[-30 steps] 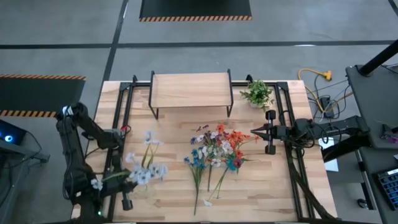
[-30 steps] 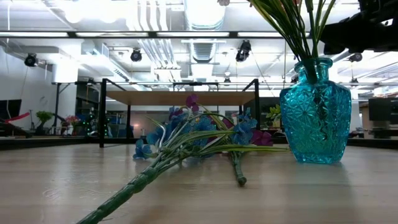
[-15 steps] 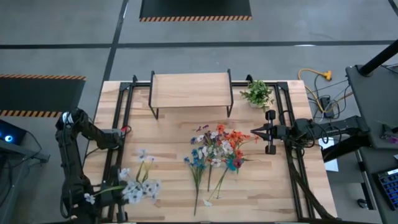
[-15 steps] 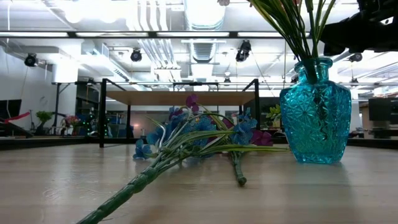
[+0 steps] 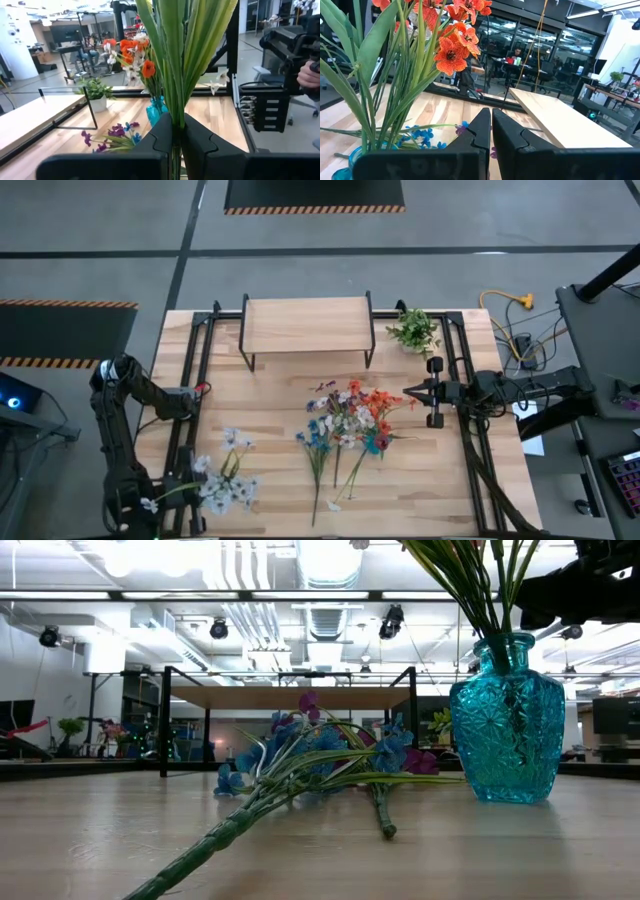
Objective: Pick and place flowers into a vace then onto a shelf
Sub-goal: Put the white flowers into the transparent vase, then put the blue flowers into the transparent vase
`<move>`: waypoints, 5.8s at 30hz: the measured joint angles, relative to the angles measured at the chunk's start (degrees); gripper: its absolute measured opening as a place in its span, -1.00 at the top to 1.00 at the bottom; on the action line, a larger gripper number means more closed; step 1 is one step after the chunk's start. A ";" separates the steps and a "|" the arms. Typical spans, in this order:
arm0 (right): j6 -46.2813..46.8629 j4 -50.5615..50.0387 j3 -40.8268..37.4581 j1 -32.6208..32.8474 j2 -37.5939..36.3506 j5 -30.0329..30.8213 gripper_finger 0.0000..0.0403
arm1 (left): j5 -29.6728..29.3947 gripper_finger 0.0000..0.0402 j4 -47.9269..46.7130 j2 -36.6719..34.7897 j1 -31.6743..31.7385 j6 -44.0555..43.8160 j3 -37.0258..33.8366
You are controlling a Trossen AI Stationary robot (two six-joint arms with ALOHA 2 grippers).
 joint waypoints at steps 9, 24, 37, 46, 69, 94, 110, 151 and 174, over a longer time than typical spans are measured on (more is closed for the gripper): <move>0.00 0.02 0.00 -0.01 0.00 0.00 0.96 | 0.24 0.97 0.63 0.00 -0.26 -4.81 -3.39; 0.00 0.02 0.00 0.00 0.00 -0.01 0.96 | 0.32 0.97 3.65 -0.02 -0.33 -4.96 -4.98; -0.01 0.02 0.00 -0.02 0.00 -0.02 0.96 | 1.09 0.97 8.16 -0.02 -0.35 -5.02 -11.19; -0.02 0.02 0.00 0.00 0.00 0.00 0.96 | 1.05 0.97 18.03 -0.04 -0.59 -4.99 -19.25; -0.02 0.02 0.00 0.00 0.00 -0.01 0.96 | 0.77 0.78 27.63 -0.11 -0.61 -5.05 -28.61; -0.03 0.02 0.00 -0.01 -0.02 -0.02 0.96 | 1.87 -0.04 25.70 -8.65 -2.37 25.02 -11.83; -0.04 0.20 0.00 -0.02 -0.02 -0.06 0.96 | -2.60 -0.04 25.68 -15.21 -0.48 54.16 2.11; -0.44 1.00 0.00 -0.02 -0.01 -0.05 0.96 | 61.33 -0.04 29.55 -23.47 77.51 64.03 2.72; -0.46 1.77 0.00 -0.02 0.00 -0.04 0.96 | 63.63 -0.02 -1.52 4.90 84.24 51.78 25.49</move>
